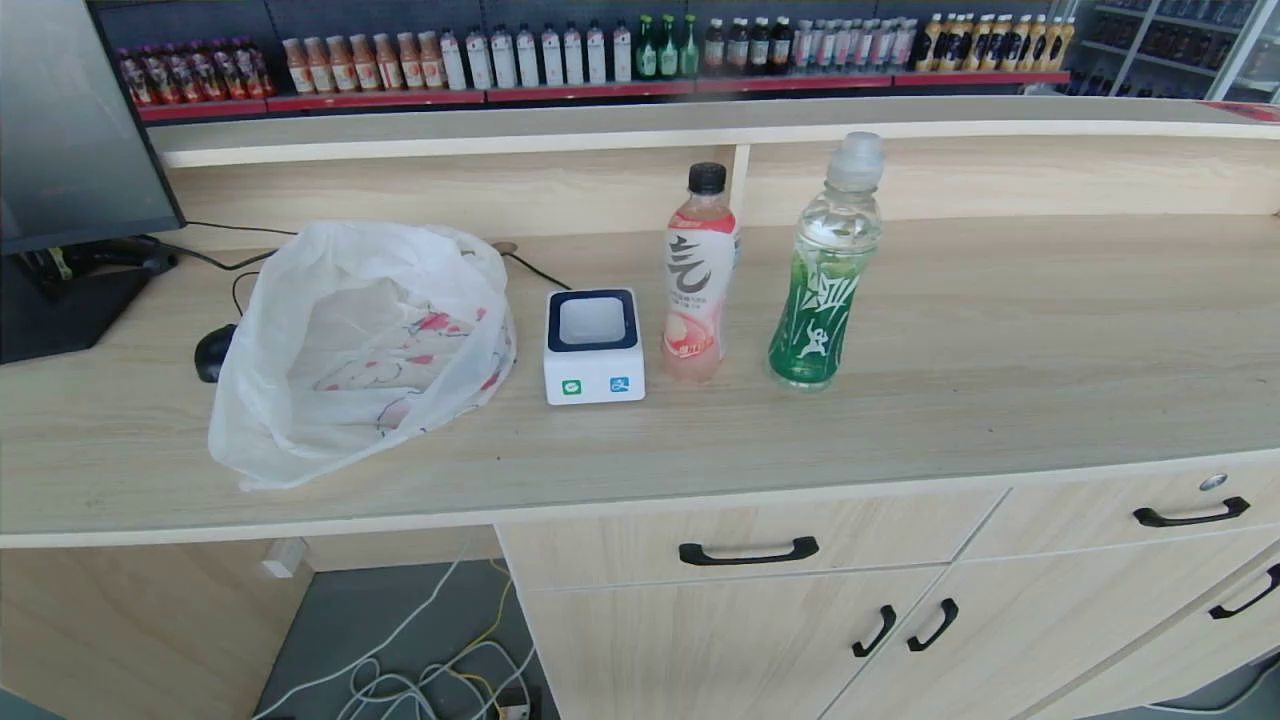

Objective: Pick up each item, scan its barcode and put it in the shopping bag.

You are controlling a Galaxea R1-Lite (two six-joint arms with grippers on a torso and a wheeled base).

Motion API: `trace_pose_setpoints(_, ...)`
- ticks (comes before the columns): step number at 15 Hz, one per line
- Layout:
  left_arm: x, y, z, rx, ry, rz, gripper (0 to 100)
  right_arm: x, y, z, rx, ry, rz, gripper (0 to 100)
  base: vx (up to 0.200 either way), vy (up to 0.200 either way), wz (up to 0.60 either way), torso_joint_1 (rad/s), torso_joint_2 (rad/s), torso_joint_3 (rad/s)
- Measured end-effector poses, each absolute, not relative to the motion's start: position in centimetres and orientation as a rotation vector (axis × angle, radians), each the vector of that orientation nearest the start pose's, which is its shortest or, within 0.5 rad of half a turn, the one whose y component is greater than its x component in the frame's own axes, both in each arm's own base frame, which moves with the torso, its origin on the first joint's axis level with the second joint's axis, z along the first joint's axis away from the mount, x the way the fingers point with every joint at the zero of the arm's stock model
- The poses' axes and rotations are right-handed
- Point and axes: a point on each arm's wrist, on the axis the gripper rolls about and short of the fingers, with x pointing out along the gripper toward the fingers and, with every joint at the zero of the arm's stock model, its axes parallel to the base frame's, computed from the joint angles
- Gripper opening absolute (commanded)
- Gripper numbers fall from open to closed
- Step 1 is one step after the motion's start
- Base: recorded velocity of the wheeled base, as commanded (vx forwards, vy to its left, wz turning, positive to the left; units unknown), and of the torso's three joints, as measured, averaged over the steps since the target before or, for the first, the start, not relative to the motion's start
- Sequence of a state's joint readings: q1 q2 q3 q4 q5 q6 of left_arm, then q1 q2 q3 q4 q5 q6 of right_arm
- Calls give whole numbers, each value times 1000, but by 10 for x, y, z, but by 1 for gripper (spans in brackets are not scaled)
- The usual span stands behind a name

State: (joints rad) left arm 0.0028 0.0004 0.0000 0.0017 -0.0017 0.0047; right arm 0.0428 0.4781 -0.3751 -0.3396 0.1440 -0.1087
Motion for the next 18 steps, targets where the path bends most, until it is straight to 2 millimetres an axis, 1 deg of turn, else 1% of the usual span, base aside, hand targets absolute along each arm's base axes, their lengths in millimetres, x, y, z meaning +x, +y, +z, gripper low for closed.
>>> trace_pose_setpoints(5,-23,0,75,5,2,1,100,76,12,259,-185,-263,232,100,0,0,0,0,0,0)
trace_pose_setpoints(8,-23,0,75,5,2,1,100,106,23,274,-224,-256,293,100,0,0,0,0,0,0)
trace_pose_setpoints(11,-23,0,75,5,2,1,100,124,37,282,-213,-235,308,100,0,0,0,0,0,0)
trace_pose_setpoints(13,-23,0,75,5,2,1,100,131,47,284,-205,-222,315,100,0,0,0,0,0,0)
trace_pose_setpoints(15,-23,0,75,5,2,1,100,136,62,284,-190,-218,316,100,0,0,0,0,0,0)
trace_pose_setpoints(18,-23,0,75,5,2,1,100,146,87,285,-141,-242,274,100,0,0,0,0,0,0)
